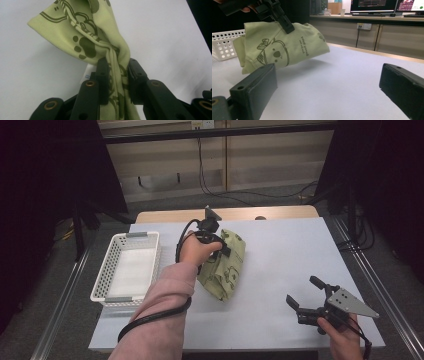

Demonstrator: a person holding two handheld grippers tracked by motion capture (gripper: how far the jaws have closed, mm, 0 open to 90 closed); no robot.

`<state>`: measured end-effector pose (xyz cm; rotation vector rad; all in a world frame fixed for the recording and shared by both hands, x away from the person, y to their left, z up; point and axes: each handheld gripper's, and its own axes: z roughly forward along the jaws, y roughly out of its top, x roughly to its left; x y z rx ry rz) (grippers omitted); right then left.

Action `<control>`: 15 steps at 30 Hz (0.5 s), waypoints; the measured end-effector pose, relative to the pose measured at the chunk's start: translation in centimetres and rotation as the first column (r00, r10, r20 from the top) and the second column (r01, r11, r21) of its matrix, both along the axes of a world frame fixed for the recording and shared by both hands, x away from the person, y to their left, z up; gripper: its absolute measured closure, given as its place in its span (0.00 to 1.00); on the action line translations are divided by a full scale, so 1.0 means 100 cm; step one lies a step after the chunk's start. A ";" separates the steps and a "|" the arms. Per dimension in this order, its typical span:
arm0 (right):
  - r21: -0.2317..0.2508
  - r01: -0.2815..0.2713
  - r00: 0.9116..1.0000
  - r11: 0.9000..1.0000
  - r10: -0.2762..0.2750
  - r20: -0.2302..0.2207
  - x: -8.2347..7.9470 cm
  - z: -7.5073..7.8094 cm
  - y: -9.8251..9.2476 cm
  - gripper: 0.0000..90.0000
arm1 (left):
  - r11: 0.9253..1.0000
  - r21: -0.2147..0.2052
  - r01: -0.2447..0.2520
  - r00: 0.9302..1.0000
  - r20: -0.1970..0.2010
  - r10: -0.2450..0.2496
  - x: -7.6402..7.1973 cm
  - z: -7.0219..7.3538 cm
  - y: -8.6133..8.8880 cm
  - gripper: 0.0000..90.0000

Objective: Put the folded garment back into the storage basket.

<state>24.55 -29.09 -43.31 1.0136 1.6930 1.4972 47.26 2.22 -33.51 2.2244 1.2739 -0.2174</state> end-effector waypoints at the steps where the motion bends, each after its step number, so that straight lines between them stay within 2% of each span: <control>1: 0.000 -0.001 1.000 1.000 0.001 0.002 0.000 0.000 0.000 0.01 | 1.000 -0.002 -0.008 1.000 -0.005 0.008 0.000 0.001 0.001 0.82; 2: -0.002 0.000 1.000 1.000 0.000 0.000 0.000 0.000 0.000 0.01 | 1.000 -0.014 -0.028 1.000 -0.005 0.028 0.000 0.001 0.000 0.82; 4: -0.001 0.001 1.000 1.000 -0.001 -0.001 0.000 0.000 0.000 0.01 | 1.000 0.005 -0.009 1.000 -0.002 0.009 0.001 0.004 0.004 0.82; 11: -0.002 -0.003 1.000 1.000 0.003 0.001 0.000 0.000 0.000 0.01 | 0.999 0.004 -0.037 0.999 -0.019 0.037 0.003 0.012 0.011 0.82; 12: -0.003 -0.002 1.000 1.000 0.002 -0.001 0.000 0.000 0.000 0.01 | 0.999 0.010 -0.034 0.999 -0.006 0.034 0.004 0.013 0.012 0.82; 14: -0.003 -0.002 1.000 1.000 0.002 -0.001 0.000 0.000 0.000 0.01 | 0.999 0.005 -0.046 0.999 -0.019 0.046 0.004 0.016 0.014 0.82; 15: -0.007 0.004 1.000 1.000 -0.004 -0.010 -0.001 0.000 0.000 0.01 | 0.999 0.011 -0.043 0.999 -0.012 0.043 0.005 0.017 0.016 0.82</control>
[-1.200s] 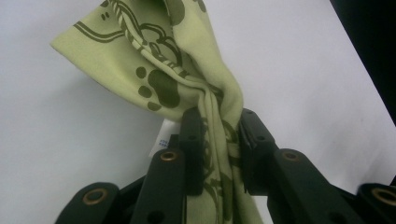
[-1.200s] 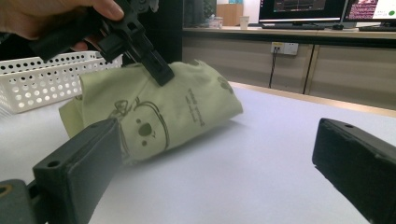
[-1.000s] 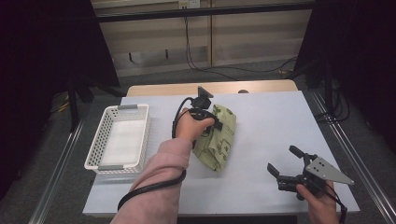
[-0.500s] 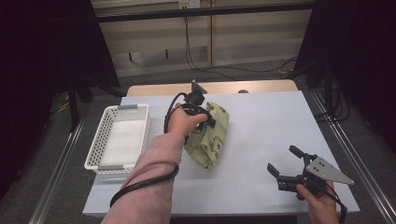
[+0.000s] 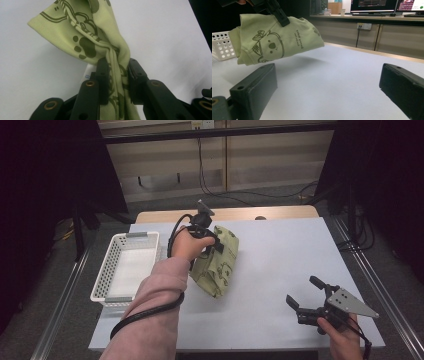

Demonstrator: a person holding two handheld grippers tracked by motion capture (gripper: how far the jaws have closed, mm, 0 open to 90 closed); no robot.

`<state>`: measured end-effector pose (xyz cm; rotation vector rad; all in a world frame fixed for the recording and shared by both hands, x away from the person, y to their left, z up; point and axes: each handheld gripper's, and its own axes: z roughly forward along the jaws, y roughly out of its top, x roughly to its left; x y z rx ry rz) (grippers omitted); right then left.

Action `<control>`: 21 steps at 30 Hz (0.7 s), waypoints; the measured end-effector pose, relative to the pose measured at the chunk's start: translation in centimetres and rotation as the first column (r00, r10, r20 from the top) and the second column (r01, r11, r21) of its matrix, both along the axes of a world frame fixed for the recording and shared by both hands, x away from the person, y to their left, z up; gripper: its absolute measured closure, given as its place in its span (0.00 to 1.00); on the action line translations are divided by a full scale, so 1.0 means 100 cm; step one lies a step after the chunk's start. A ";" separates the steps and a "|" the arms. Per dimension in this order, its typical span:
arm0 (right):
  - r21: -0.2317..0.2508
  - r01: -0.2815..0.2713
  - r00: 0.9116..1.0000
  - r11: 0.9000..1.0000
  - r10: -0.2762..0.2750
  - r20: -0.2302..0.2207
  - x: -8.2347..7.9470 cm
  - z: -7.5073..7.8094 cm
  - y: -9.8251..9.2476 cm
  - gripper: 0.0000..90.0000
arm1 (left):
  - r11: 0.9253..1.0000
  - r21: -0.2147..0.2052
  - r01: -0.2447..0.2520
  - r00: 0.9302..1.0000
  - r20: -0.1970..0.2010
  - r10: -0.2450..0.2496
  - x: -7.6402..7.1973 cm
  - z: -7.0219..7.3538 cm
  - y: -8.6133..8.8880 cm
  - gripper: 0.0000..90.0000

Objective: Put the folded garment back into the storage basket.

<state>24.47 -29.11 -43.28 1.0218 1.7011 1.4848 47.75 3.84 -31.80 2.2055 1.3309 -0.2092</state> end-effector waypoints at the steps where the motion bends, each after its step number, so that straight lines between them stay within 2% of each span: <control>1: 0.000 -0.001 1.000 1.000 0.001 0.001 0.000 0.000 0.000 0.01 | 1.000 0.002 0.010 1.000 0.008 -0.010 0.001 0.001 0.002 0.82; 2: 0.003 0.001 1.000 1.000 -0.001 -0.001 0.000 0.000 0.000 0.01 | 1.000 0.006 -0.011 1.000 -0.003 0.011 0.001 0.003 0.002 0.82; 4: 0.003 0.001 1.000 1.000 -0.001 0.000 0.000 0.000 0.000 0.01 | 1.000 0.006 0.001 1.000 0.001 -0.001 0.002 0.004 0.005 0.82; 13: 0.003 0.001 1.000 1.000 -0.001 0.000 0.000 0.000 0.000 0.01 | 1.000 0.019 -0.021 1.000 -0.006 0.021 0.003 0.010 0.013 0.82; 17: 0.002 0.001 1.000 1.000 -0.001 0.000 0.000 0.000 0.000 0.01 | 1.000 0.028 -0.013 1.000 -0.005 0.013 0.006 0.013 0.018 0.82; 19: 0.002 0.002 1.000 1.000 -0.002 0.000 0.000 0.000 0.000 0.01 | 0.999 0.028 -0.028 1.000 -0.003 0.028 0.006 0.015 0.020 0.82; 20: 0.002 0.001 1.000 1.000 -0.001 0.000 0.000 0.000 0.000 0.01 | 0.999 0.038 -0.020 1.000 -0.005 0.020 0.007 0.016 0.023 0.82; 21: 0.001 0.002 1.000 1.000 -0.002 0.000 0.000 0.000 0.000 0.01 | 0.999 0.035 -0.040 0.999 -0.001 0.041 0.006 0.017 0.023 0.82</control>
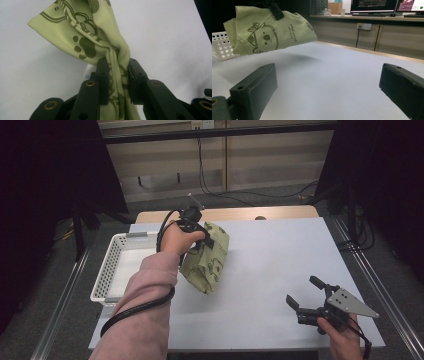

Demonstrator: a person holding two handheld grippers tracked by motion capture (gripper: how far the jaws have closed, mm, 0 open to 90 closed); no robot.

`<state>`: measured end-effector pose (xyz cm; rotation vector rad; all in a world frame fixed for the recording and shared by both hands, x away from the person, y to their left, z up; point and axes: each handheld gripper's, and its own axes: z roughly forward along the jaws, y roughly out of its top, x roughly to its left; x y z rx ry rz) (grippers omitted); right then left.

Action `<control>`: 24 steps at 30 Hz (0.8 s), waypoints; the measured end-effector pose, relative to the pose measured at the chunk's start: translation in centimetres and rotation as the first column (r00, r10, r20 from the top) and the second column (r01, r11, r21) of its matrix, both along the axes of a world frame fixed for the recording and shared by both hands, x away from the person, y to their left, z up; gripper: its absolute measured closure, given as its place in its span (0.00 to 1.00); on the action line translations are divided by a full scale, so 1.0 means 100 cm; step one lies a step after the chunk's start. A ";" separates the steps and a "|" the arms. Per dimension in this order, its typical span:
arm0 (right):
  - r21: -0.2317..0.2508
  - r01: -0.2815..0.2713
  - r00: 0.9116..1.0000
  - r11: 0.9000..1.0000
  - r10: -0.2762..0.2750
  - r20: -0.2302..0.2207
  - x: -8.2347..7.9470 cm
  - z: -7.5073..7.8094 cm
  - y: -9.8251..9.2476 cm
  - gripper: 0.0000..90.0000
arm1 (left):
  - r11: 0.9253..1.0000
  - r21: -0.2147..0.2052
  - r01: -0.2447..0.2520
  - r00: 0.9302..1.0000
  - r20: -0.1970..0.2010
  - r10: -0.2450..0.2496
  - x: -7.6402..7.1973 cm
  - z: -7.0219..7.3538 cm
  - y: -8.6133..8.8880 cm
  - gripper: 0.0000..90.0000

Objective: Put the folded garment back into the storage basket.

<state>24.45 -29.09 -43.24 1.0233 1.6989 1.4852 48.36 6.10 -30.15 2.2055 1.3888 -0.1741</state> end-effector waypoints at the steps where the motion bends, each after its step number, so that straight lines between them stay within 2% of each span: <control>1: 0.000 0.000 1.000 1.000 0.000 0.001 0.000 0.000 0.000 0.01 | 1.000 0.003 0.009 1.000 0.002 -0.009 0.001 0.001 0.002 0.82; 4: 0.010 -0.010 1.000 1.000 0.010 0.007 0.001 0.000 0.000 0.01 | 1.000 0.000 -0.004 1.000 0.002 0.004 0.001 0.004 0.003 0.82; 5: 0.004 -0.008 1.000 1.000 0.008 0.004 0.000 0.000 0.000 0.01 | 1.000 0.007 0.011 1.000 0.010 -0.011 0.002 0.005 0.006 0.82; 7: -0.001 -0.001 1.000 1.000 0.001 -0.002 0.000 0.000 0.000 0.01 | 1.000 0.002 -0.012 1.000 0.002 0.012 0.001 0.007 0.006 0.82; 8: -0.004 0.000 1.000 1.000 0.000 -0.002 0.000 0.000 0.000 0.01 | 1.000 0.007 -0.007 1.000 0.010 0.007 0.002 0.007 0.007 0.82; 9: 0.000 -0.006 1.000 1.000 0.006 0.002 0.000 0.000 0.000 0.01 | 1.000 0.013 0.002 1.000 0.007 -0.002 0.003 0.008 0.009 0.82; 11: -0.002 -0.001 1.000 1.000 0.001 0.002 0.000 0.000 0.000 0.01 | 1.000 0.004 -0.015 1.000 -0.005 0.015 0.002 0.009 0.010 0.82; 12: -0.003 -0.002 1.000 1.000 0.002 0.003 0.000 0.000 0.000 0.01 | 1.000 0.012 -0.004 1.000 0.007 0.004 0.003 0.010 0.011 0.82; 15: -0.002 0.000 1.000 1.000 0.000 0.001 0.000 0.000 0.000 0.01 | 1.000 0.008 -0.019 1.000 0.009 0.019 0.003 0.011 0.013 0.82; 16: 0.031 0.014 1.000 0.999 -0.014 -0.005 0.000 0.001 0.002 0.01 | 1.000 0.012 -0.016 1.000 0.010 0.016 0.004 0.012 0.014 0.82; 21: 0.033 0.015 1.000 0.999 -0.015 -0.005 0.000 0.001 0.002 0.01 | 1.000 0.013 -0.026 1.000 0.005 0.026 0.004 0.016 0.018 0.82; 22: 0.033 0.016 1.000 0.999 -0.015 -0.006 0.000 0.001 0.002 0.01 | 1.000 0.023 -0.016 1.000 0.015 0.016 0.005 0.018 0.019 0.82; 23: 0.032 0.015 1.000 0.999 -0.015 -0.004 0.000 0.001 0.002 0.01 | 0.999 0.025 -0.035 0.999 0.015 0.034 0.004 0.019 0.019 0.82; 24: 0.033 0.016 1.000 0.999 -0.015 -0.006 0.000 0.001 0.002 0.01 | 0.999 0.030 -0.024 1.000 0.020 0.024 0.005 0.020 0.020 0.82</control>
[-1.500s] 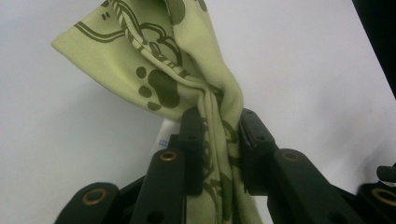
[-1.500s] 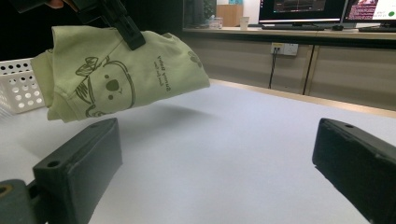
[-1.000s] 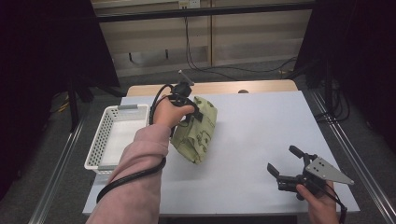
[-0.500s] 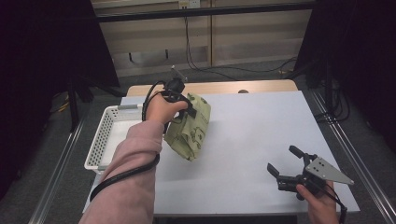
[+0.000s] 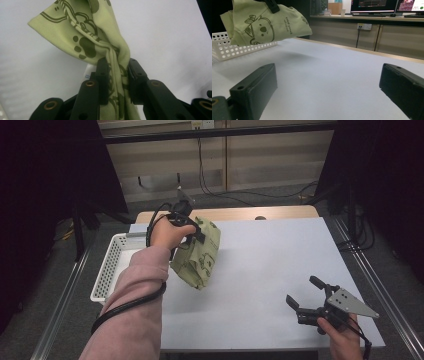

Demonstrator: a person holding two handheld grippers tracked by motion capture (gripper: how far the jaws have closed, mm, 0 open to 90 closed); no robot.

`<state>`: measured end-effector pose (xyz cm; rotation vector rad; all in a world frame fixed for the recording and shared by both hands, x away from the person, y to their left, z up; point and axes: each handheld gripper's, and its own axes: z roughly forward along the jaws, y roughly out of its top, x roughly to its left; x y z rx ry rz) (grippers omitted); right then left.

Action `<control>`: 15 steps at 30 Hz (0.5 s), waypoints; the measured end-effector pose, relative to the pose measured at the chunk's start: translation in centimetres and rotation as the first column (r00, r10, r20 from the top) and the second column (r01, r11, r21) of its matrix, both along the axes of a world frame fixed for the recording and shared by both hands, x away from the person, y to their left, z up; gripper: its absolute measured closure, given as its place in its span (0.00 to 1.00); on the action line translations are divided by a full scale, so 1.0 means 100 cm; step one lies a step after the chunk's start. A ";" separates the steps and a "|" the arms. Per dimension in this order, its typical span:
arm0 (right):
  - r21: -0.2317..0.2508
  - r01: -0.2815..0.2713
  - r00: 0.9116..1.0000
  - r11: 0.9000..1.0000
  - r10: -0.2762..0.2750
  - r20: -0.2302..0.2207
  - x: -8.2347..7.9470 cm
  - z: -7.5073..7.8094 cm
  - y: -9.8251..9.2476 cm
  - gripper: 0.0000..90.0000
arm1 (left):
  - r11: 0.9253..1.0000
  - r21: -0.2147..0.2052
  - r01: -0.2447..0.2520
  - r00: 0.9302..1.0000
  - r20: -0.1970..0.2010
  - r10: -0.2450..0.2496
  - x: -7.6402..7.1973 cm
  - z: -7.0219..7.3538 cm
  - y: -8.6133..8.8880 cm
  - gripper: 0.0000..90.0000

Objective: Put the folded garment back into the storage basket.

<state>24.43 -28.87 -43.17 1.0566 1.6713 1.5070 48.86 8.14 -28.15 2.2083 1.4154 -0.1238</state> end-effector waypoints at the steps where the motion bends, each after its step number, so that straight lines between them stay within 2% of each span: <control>1: 0.001 0.000 1.000 1.000 0.000 -0.001 0.000 0.000 0.000 0.01 | 1.000 0.001 -0.009 1.000 -0.001 0.009 0.000 0.001 0.000 0.82; 6: 0.003 -0.008 1.000 1.000 0.008 0.005 0.000 0.000 0.000 0.01 | 1.000 -0.003 -0.018 1.000 -0.001 0.018 0.001 0.004 0.005 0.82; 15: -0.003 0.000 1.000 1.000 0.000 0.003 0.000 0.000 0.000 0.01 | 1.000 0.017 -0.023 1.000 0.007 0.023 0.002 0.012 0.013 0.82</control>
